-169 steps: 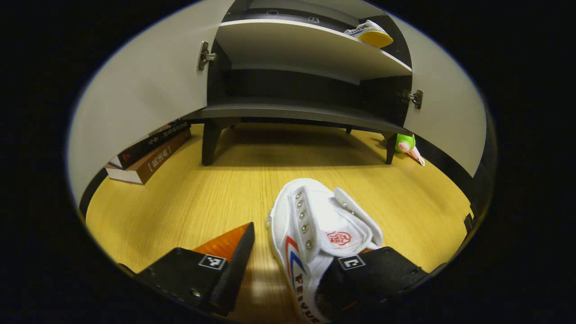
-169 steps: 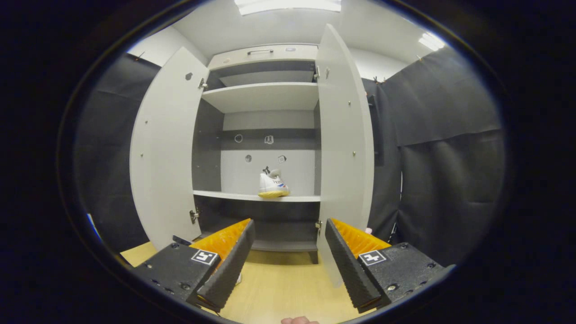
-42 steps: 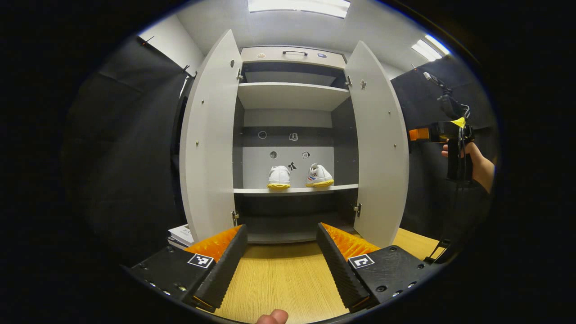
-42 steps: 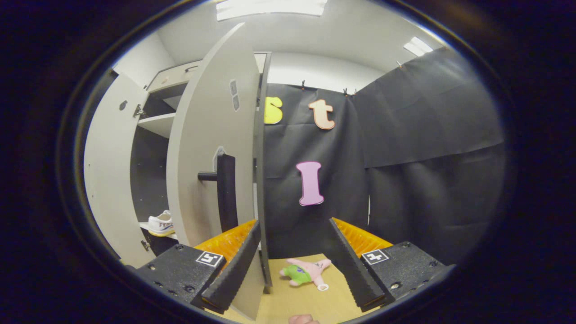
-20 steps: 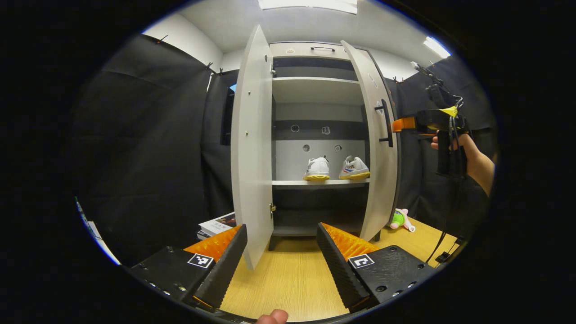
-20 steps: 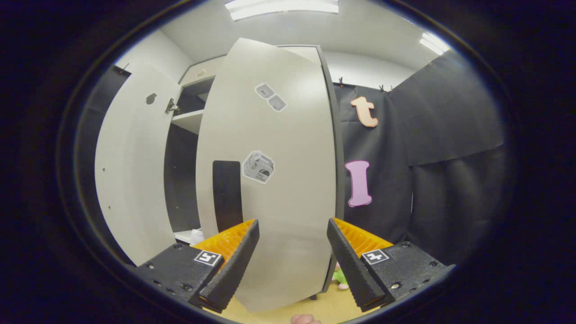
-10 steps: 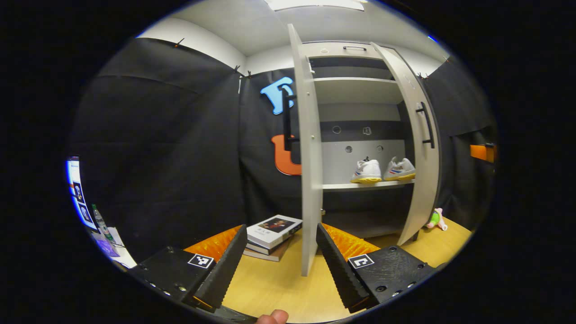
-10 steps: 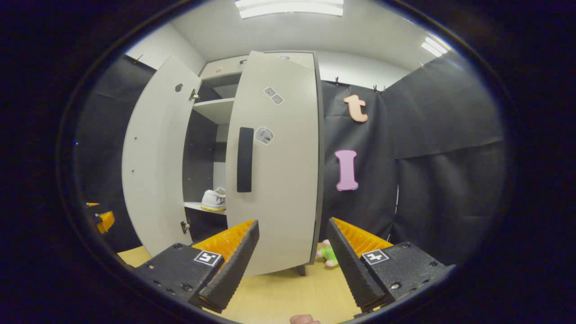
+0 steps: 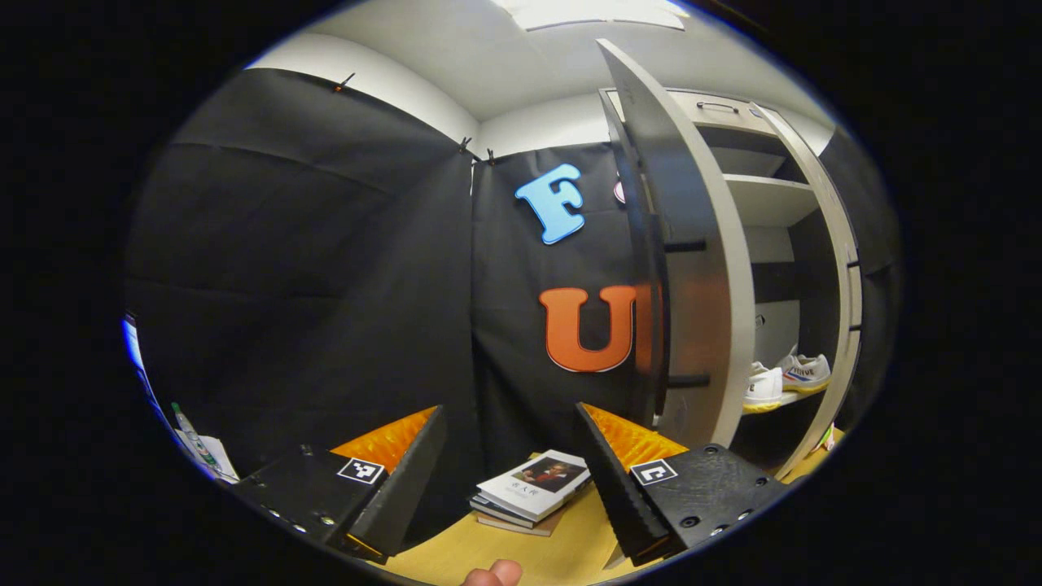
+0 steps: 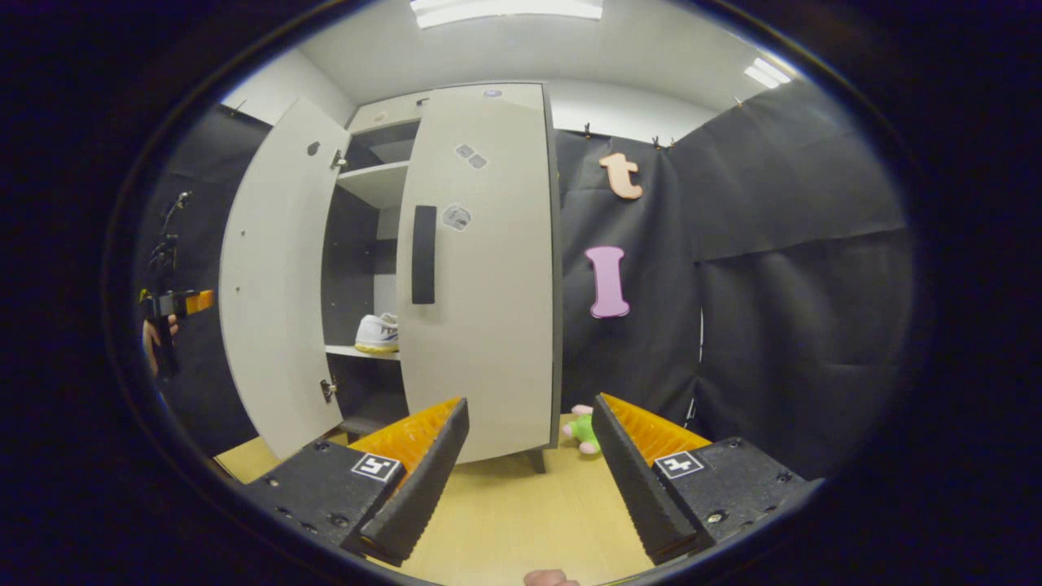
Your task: Grab one shoe with the right hand and put it into the shoe cabinet, grab the other shoe with the left hand and put it into the shoe cabinet; then close the right door with the right hand and the left door with the left hand.
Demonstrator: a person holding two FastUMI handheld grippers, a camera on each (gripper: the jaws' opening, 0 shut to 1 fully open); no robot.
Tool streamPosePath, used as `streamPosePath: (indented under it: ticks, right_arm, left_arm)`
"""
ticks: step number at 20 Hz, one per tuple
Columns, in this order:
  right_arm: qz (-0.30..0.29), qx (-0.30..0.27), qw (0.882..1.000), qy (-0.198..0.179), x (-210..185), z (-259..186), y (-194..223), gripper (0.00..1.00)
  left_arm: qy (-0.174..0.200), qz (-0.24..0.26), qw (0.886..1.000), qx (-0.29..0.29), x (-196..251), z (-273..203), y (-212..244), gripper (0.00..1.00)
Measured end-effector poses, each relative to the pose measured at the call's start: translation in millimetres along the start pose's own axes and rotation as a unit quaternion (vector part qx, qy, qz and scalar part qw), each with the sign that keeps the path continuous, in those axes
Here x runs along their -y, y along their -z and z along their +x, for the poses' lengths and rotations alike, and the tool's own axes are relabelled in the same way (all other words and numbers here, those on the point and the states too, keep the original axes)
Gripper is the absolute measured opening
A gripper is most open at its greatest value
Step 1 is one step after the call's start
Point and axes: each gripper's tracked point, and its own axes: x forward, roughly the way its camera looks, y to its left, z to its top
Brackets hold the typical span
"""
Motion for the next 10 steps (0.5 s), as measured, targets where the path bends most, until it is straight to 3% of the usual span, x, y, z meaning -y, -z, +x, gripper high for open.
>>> streamPosePath:
  ticks: [4,7,10]
  right_arm:
    - [0.008,0.000,1.000,0.006,7,2,-1,0.99]
    - [0.010,-0.004,1.000,0.007,8,4,1,0.98]
    - [0.002,-0.008,1.000,0.006,8,8,1,0.99]
  left_arm:
    - [0.041,-0.014,0.999,-0.007,23,13,-7,0.94]
    - [0.040,-0.012,0.999,-0.001,23,19,-10,0.92]
    - [0.067,-0.053,0.996,-0.022,36,20,-4,0.92]
